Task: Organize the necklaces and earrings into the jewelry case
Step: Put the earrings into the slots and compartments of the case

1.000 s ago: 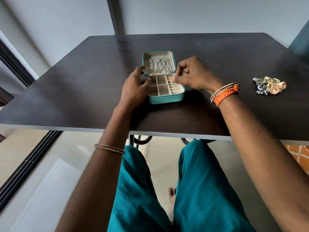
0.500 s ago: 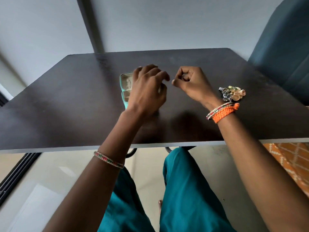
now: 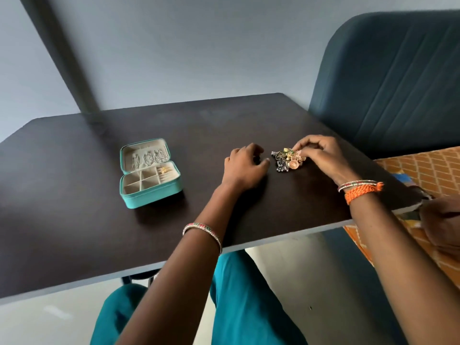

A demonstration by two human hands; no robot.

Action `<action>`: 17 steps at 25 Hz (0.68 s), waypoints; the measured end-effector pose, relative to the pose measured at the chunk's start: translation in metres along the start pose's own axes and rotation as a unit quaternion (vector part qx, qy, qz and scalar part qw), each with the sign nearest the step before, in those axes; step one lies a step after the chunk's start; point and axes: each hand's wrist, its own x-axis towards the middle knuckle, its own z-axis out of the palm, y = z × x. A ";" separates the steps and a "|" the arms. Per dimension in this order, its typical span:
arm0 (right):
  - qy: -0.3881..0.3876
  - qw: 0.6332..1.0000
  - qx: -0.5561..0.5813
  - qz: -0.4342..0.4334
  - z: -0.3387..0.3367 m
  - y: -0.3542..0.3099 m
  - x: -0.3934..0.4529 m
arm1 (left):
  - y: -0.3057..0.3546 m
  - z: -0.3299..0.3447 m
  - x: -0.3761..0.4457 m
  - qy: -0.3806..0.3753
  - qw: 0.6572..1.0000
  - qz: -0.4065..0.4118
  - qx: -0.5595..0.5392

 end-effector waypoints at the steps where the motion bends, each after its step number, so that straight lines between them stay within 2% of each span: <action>1: -0.006 1.000 -0.024 -0.003 0.002 0.002 0.000 | -0.002 0.001 -0.001 -0.010 0.999 0.010 0.036; 4: -0.025 0.996 -0.081 -0.032 0.005 0.003 -0.004 | -0.002 0.002 -0.005 -0.040 0.993 0.070 0.089; 7: -0.052 0.995 -0.076 -0.043 0.003 -0.002 -0.011 | 0.000 0.009 -0.009 -0.052 0.976 0.138 0.162; 17: 0.028 0.997 -0.069 0.013 -0.002 0.004 -0.009 | 0.000 0.007 -0.010 0.010 0.990 0.121 0.071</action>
